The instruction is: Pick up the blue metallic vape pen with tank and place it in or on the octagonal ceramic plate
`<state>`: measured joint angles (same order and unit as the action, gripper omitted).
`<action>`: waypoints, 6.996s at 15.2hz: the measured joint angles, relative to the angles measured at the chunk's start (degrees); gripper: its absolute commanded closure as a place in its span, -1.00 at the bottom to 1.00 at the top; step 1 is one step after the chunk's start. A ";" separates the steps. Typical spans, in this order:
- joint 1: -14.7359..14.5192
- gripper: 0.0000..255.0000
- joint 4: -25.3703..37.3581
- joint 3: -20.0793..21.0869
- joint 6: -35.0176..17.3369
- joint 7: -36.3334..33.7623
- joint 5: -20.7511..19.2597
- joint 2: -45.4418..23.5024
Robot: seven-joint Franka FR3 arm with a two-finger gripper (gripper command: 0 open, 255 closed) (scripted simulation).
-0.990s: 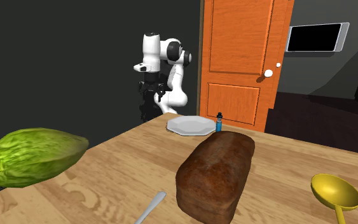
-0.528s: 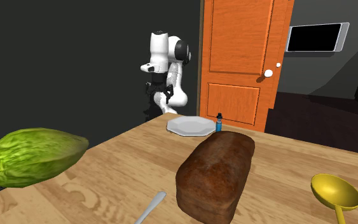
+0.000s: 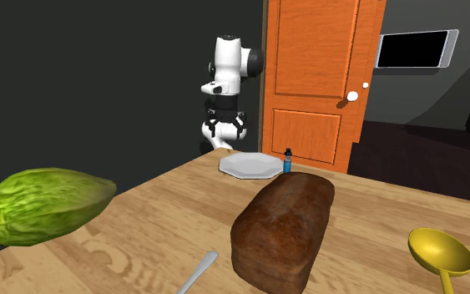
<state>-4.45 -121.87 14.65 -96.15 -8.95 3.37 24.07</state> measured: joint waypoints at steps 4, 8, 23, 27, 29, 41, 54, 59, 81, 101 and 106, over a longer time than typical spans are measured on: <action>-0.86 -1.00 7.00 3.37 -0.33 -4.06 -0.07 -7.02; -2.15 -1.00 14.88 6.84 0.23 -8.77 -1.09 -14.19; -10.41 -1.00 44.46 13.53 5.27 -21.73 -10.83 -39.93; -9.96 -1.00 40.64 13.45 1.99 -21.67 -10.56 -39.33; -9.90 -1.00 40.04 13.44 1.48 -21.67 -10.51 -39.22; -9.88 1.00 39.97 13.44 1.36 -21.64 -10.51 -39.23; -11.25 1.00 49.87 13.61 9.29 -21.90 -11.52 -41.36; -12.61 1.00 57.08 13.67 14.40 -22.11 -12.62 -43.61; -2.20 1.00 18.39 7.23 7.32 -7.30 2.05 -8.90; -2.57 -1.00 7.20 7.44 -2.17 -6.69 2.83 -7.09; -2.57 -1.00 7.20 7.44 -2.17 -6.69 2.83 -7.09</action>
<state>-7.02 -114.67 22.09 -98.32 -15.64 6.20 16.97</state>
